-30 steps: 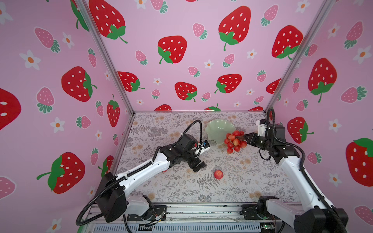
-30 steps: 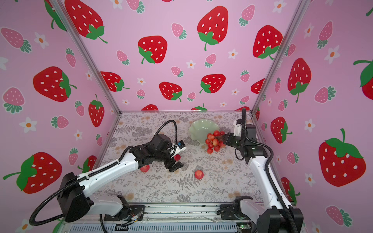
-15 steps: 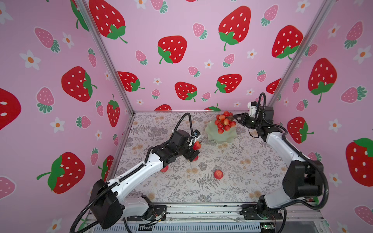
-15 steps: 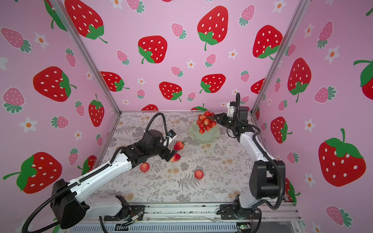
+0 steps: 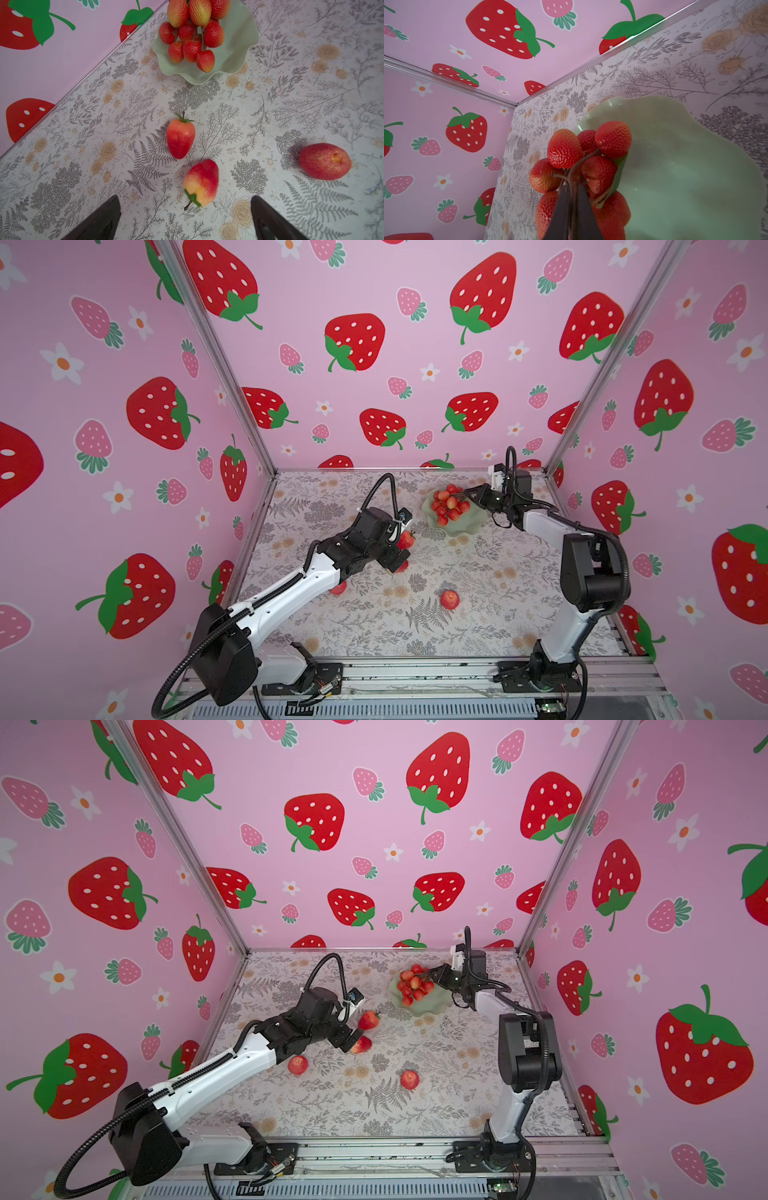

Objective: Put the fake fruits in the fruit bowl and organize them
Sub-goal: 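Grasp the strawberry bunch stem with the right gripper and lower it into the bowl, then release the bunch with the right gripper while the left gripper lowers to the large strawberry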

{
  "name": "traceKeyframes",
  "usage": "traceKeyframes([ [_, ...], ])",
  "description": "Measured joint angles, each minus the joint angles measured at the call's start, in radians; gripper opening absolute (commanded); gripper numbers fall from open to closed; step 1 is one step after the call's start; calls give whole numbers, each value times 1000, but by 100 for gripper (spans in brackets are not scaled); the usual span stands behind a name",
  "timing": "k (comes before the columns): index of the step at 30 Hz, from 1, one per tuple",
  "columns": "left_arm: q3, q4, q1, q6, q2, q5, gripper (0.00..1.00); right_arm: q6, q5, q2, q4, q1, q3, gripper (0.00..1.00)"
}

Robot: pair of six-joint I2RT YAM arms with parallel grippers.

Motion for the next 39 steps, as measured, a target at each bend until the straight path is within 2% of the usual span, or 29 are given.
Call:
traceKeyframes([
  [9,1,-16,0,0,10,0,99,-57,13,85,-9,-16,-8,0],
  [11,3,-23,0,0,16,0,99,-78,26,92,-29,-21,-10,12],
  [13,3,-26,0,0,22,0,99,-101,43,92,-51,-27,-10,31],
  [18,3,-33,0,0,23,3,99,-153,97,61,-103,-31,-11,50],
  [20,3,-32,0,1,23,5,99,-171,116,29,-125,-31,-11,54],
  [25,3,-17,5,4,37,9,99,-221,154,-126,-155,-31,-26,61],
  [31,3,37,45,1,137,54,99,-278,197,-498,-97,24,-214,72],
  [36,29,62,53,29,260,94,99,-359,295,-733,-105,215,-359,74],
  [39,68,68,62,58,336,127,99,-367,319,-834,-114,303,-471,75],
])
